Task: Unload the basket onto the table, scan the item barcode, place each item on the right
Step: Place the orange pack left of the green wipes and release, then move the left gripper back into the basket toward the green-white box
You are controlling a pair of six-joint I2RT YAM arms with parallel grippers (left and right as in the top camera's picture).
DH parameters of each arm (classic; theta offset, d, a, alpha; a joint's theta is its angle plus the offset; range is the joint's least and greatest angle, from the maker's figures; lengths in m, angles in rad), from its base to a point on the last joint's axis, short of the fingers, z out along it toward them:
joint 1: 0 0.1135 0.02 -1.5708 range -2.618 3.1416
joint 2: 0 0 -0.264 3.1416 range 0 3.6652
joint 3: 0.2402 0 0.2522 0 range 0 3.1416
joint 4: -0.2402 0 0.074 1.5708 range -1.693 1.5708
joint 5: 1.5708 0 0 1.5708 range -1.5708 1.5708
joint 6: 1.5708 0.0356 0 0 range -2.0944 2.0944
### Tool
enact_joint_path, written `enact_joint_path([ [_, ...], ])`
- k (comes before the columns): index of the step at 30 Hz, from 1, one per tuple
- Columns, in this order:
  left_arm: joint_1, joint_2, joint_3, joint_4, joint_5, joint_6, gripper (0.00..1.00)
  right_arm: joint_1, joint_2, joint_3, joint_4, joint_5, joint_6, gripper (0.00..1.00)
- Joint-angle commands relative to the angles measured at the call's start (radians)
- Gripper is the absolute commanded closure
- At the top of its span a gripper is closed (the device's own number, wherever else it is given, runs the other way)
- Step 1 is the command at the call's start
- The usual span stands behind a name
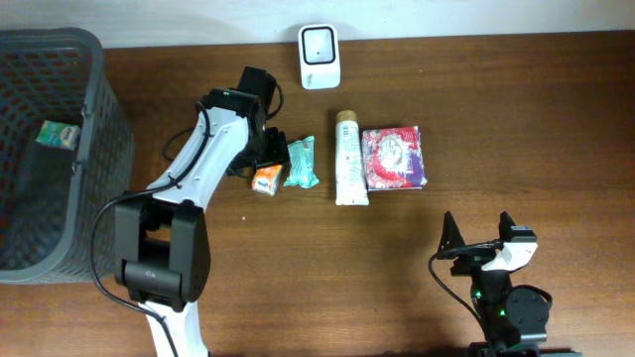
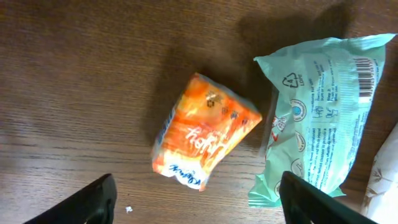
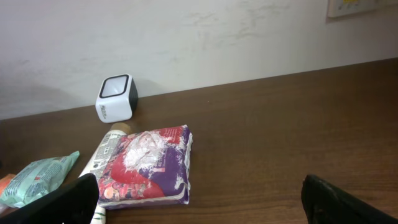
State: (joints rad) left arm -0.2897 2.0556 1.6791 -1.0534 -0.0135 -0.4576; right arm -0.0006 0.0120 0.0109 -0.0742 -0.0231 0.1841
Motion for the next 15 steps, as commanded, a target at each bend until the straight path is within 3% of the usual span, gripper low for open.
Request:
enact_joint_path([
  [1,0.000,0.010,0.004,-0.010,-0.017,0.003,0.19,-0.006,-0.006,-0.005,-0.005,0.010,0.004,0.01],
  [9,0.024,-0.201,0.177,-0.130,-0.027,0.040,0.18,-0.006,-0.006,-0.005,-0.005,0.010,0.004,0.01],
  [15,0.025,-0.415,0.177,-0.165,-0.153,0.040,0.18,-0.006,-0.006,-0.005,-0.005,0.010,0.004,0.01],
])
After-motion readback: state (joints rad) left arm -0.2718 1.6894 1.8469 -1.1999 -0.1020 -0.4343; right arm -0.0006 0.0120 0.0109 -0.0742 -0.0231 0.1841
